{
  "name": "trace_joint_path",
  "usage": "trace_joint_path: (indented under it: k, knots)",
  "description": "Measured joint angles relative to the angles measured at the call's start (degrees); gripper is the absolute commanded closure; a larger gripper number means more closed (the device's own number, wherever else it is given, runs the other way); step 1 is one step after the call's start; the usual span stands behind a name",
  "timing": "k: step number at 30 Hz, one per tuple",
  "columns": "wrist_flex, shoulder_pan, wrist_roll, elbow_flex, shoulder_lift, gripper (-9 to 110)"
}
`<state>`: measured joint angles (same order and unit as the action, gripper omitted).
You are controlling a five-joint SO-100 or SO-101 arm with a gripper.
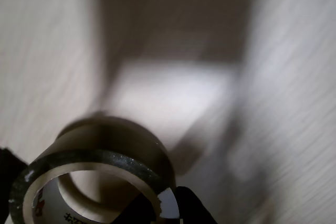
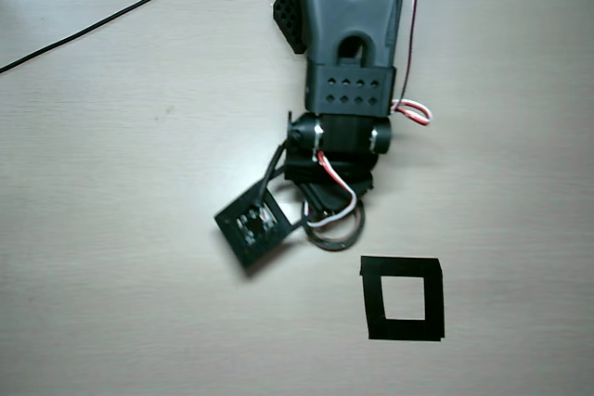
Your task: Grasp a tape and put it in the target area.
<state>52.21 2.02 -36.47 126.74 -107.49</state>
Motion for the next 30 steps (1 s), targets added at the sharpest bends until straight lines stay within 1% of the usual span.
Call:
trace_joint_path:
  k: [10,19,23,30]
  knots:
    - [13.9,6.6,1.4,-25.6,10.7,101]
    - [20.6,11.2,1.4,-46.8,26.9,101]
    - [21.2,12.4,1.3,-50.4,30.8,101]
    - [20.7,14.2,2.4,-51.1,32.6,101]
